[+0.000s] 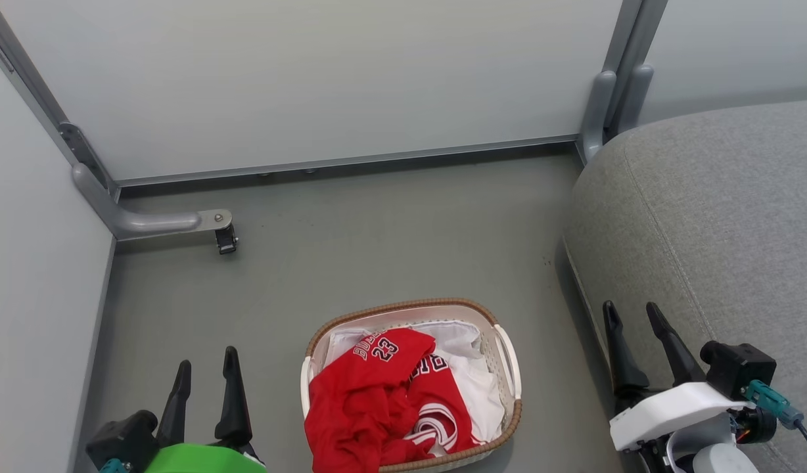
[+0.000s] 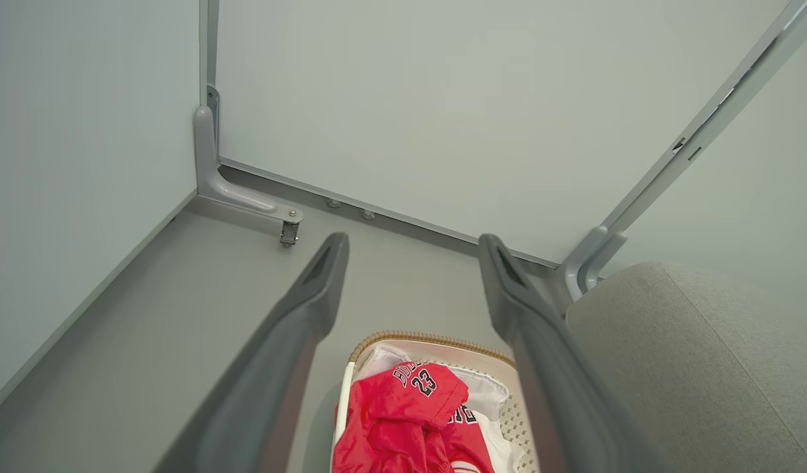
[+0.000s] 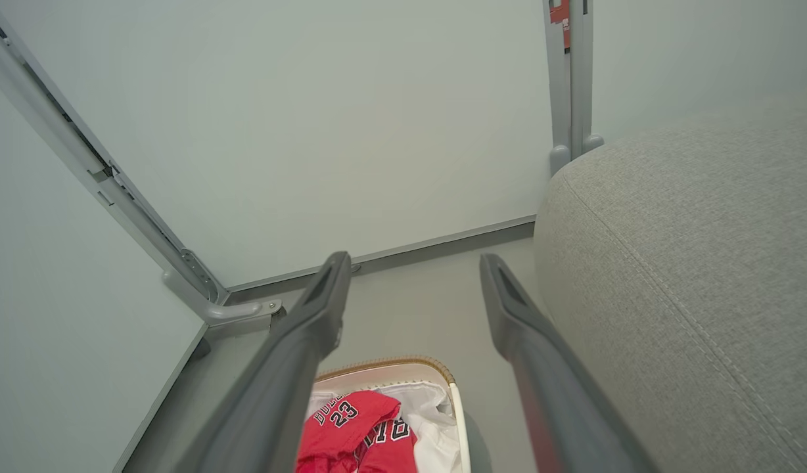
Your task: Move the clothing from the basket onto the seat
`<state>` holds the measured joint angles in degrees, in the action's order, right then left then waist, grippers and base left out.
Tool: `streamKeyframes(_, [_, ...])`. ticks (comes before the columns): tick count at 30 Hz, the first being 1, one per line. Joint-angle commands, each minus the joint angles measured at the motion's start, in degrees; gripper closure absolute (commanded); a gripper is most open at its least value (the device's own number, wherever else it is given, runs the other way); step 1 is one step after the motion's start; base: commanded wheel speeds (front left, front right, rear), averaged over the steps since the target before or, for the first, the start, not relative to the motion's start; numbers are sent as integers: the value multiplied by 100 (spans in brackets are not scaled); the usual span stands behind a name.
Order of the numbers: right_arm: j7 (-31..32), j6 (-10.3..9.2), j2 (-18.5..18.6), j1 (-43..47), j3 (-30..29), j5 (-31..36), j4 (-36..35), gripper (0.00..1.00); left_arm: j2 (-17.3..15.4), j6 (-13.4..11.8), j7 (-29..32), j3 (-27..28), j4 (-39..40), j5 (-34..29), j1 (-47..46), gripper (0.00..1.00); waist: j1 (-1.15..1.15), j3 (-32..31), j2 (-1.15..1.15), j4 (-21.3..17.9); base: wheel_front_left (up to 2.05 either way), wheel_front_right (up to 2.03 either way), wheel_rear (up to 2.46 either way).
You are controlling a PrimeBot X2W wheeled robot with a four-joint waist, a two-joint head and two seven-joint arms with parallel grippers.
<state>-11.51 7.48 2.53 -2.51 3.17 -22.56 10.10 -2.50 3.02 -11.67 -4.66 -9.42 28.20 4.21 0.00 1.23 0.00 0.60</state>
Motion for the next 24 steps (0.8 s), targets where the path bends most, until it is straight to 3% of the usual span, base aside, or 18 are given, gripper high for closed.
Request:
streamKeyframes(1, [-62, 1, 34, 57, 18, 137, -6, 0, -48, -27, -43, -21, 18, -122, 61, 0, 0, -4, 0, -2, 0, 0, 0])
streamKeyframes(24, [-317, 2, 48, 177, 232, 1102, 87, 0, -55, -46, -299, -231, -153, -972, 251, 0, 0, -48, 0, 5, 0, 0, 0])
